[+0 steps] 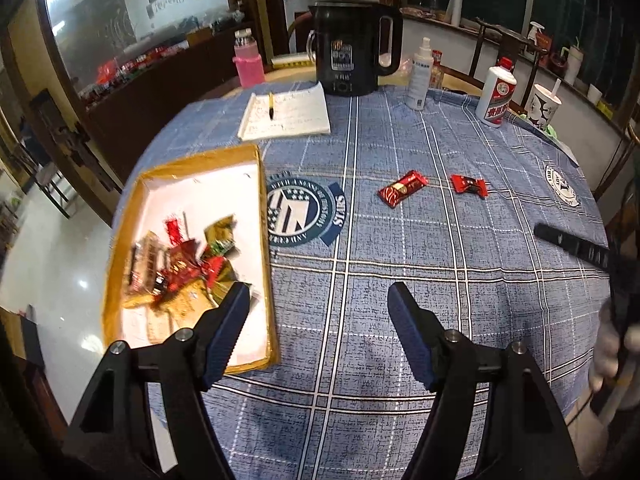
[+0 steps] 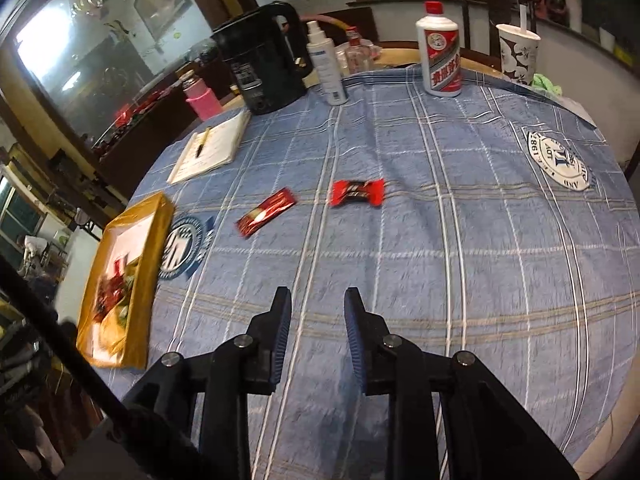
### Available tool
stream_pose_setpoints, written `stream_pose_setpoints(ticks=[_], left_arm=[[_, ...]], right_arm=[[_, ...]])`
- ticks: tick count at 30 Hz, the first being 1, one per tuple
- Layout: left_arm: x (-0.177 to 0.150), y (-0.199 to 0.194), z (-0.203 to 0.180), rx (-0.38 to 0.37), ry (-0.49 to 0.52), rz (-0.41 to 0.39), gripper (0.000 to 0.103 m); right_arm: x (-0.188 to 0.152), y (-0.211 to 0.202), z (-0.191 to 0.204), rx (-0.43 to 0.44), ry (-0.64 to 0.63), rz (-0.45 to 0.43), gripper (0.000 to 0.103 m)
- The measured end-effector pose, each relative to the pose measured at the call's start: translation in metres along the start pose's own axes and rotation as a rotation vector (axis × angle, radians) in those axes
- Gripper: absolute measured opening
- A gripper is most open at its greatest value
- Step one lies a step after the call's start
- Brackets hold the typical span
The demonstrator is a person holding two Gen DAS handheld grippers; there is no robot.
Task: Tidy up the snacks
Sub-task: 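Move both grippers back toward the last red snacks, then grasp red wafer bar with left gripper while right grasps red candy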
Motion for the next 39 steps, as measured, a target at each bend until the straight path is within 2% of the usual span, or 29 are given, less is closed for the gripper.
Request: stream_pose_setpoints(ticks=[3, 7, 12, 19, 25, 30, 34, 35, 36, 37, 39], left_arm=[[-0.001, 0.015, 0.005, -0.055, -0.014, 0.023, 0.072], [-0.005, 0.032, 0.007, -0.109, -0.006, 0.049, 0.072], [-0.007, 0.047, 0.018, -0.132, -0.021, 0.075, 0.072], [-0.001, 0.065, 0.036, -0.14, -0.066, 0.114, 0.072], [0.009, 0.075, 0.041, -0.168, -0.081, 0.12, 0.072], [0.025, 0.085, 0.033, -0.225, -0.061, 0.136, 0.072], [0.039, 0.092, 0.024, -0.293, -0.062, 0.148, 0.072], [0.042, 0.093, 0.021, -0.303, -0.057, 0.147, 0.073], [0.046, 0.095, 0.017, -0.311, -0.05, 0.144, 0.073], [0.05, 0.097, 0.013, -0.316, -0.04, 0.142, 0.073], [0.057, 0.099, 0.004, -0.323, -0.012, 0.136, 0.073]], right_arm=[[0.028, 0.014, -0.013, 0.01, 0.033, 0.015, 0.032], [0.068, 0.041, -0.019, -0.057, 0.016, 0.042, 0.032], [0.11, 0.082, -0.011, -0.111, -0.028, 0.083, 0.032], [0.136, 0.132, -0.009, -0.113, -0.053, 0.169, 0.032], [0.116, 0.14, -0.007, -0.074, -0.108, 0.25, 0.032], [0.096, 0.134, -0.006, -0.167, -0.208, 0.232, 0.038], [0.075, 0.124, -0.009, -0.183, -0.239, 0.224, 0.039], [0.071, 0.123, -0.008, -0.197, -0.258, 0.221, 0.033], [0.066, 0.122, -0.007, -0.225, -0.283, 0.214, 0.021], [0.063, 0.122, -0.005, -0.25, -0.305, 0.208, 0.017], [0.061, 0.122, 0.001, -0.255, -0.329, 0.205, 0.016]])
Point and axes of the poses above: each gripper's, at about its wrist camera, not at the fingertips, and y roughly the way its jaws point, z to its left, x to its top, the point moved 4 cm from there along y, roughly the way its jaws point, and after that the axes turned 12 degrees about z, right-handed, at the moved point
